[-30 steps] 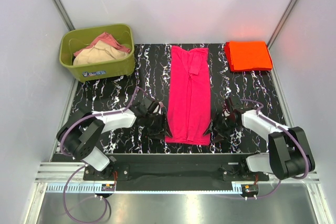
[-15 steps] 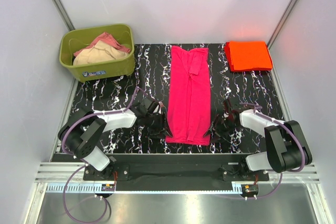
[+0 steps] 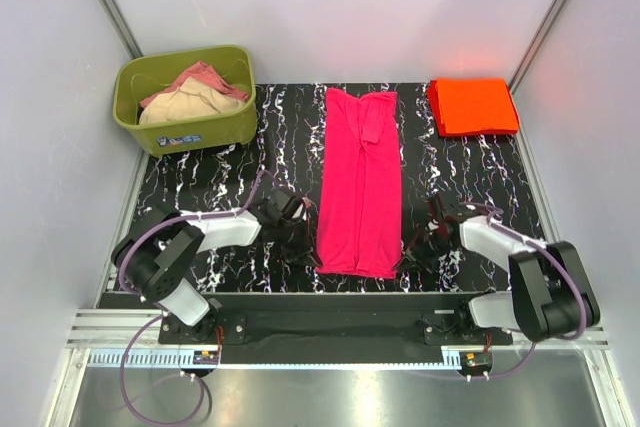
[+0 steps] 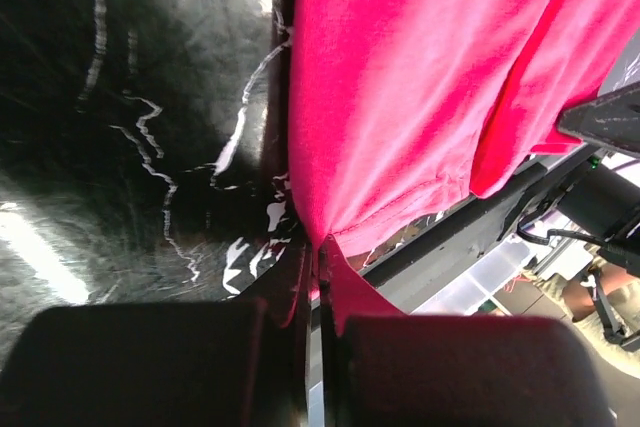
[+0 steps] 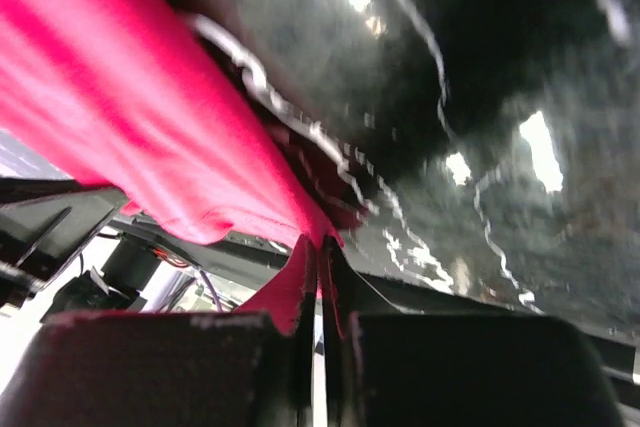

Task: Fold and stack the t-shirts
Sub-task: Fold the tshirt

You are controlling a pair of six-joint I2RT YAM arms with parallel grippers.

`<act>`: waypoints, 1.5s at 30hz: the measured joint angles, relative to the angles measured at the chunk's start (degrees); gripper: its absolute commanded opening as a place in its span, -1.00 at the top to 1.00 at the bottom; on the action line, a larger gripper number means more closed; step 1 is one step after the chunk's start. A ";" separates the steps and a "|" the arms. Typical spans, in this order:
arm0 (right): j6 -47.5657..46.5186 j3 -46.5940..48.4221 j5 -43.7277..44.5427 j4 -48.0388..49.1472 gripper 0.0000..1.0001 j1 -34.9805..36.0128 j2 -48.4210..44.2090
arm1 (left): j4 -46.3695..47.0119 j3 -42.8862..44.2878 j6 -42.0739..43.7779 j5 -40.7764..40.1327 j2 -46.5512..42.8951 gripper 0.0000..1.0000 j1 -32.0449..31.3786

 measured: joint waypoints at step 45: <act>-11.21 54.31 -2.23 -15.63 1.00 -10.99 34.58 | -9.27 40.61 0.11 3.34 20.72 1.00 15.82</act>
